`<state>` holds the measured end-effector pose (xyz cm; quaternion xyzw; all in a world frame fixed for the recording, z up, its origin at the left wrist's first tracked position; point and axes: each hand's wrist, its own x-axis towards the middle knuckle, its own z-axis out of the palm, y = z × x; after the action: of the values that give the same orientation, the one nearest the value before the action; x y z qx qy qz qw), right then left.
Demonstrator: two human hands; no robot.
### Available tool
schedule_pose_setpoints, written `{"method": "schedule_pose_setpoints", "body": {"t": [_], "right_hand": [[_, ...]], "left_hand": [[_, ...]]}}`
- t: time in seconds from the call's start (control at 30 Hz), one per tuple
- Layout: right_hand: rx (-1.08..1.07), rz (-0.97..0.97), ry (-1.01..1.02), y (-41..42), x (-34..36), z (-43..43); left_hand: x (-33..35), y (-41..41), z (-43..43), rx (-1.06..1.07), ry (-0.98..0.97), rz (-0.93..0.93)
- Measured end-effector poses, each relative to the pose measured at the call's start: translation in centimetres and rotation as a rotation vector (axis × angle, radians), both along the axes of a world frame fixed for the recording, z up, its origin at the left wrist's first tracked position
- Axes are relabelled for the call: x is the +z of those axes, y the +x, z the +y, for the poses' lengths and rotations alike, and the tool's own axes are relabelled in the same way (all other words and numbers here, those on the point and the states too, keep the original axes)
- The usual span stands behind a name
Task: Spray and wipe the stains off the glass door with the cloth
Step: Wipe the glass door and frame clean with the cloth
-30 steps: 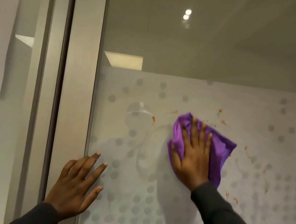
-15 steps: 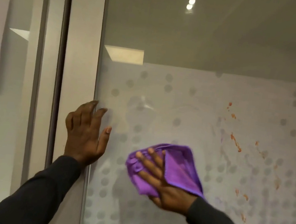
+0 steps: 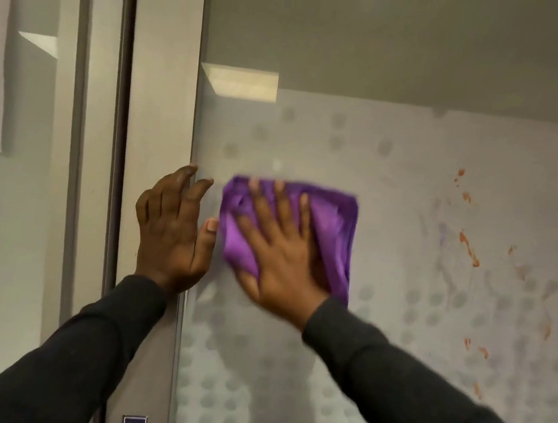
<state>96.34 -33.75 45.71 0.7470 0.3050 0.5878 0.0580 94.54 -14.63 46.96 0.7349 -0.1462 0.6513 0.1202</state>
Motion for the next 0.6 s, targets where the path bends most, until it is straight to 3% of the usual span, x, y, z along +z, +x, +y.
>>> {"method": "schedule_pose_setpoints", "body": {"t": [0.13,0.2,0.27,0.47,0.6], "right_hand": [[0.085,0.154,-0.392,-1.1,-11.4,-2.8],[0.083,0.176,-0.564,-0.9,-12.5,-5.1],[0.083,0.167,-0.607,-0.2,-10.1,-6.8],[0.128,-0.002,-0.152,0.8,5.9,-8.2],[0.236,-0.033,0.004,0.8,8.8,-4.3]], "left_hand": [[0.0,-0.2,0.0,-0.005,0.006,0.020],[0.0,-0.2,0.0,0.003,0.008,0.032],[0.0,-0.2,-0.1,0.000,0.002,0.044],[0.0,-0.2,-0.2,-0.007,-0.005,0.049],[0.0,-0.2,-0.1,-0.055,-0.012,0.019]]}}
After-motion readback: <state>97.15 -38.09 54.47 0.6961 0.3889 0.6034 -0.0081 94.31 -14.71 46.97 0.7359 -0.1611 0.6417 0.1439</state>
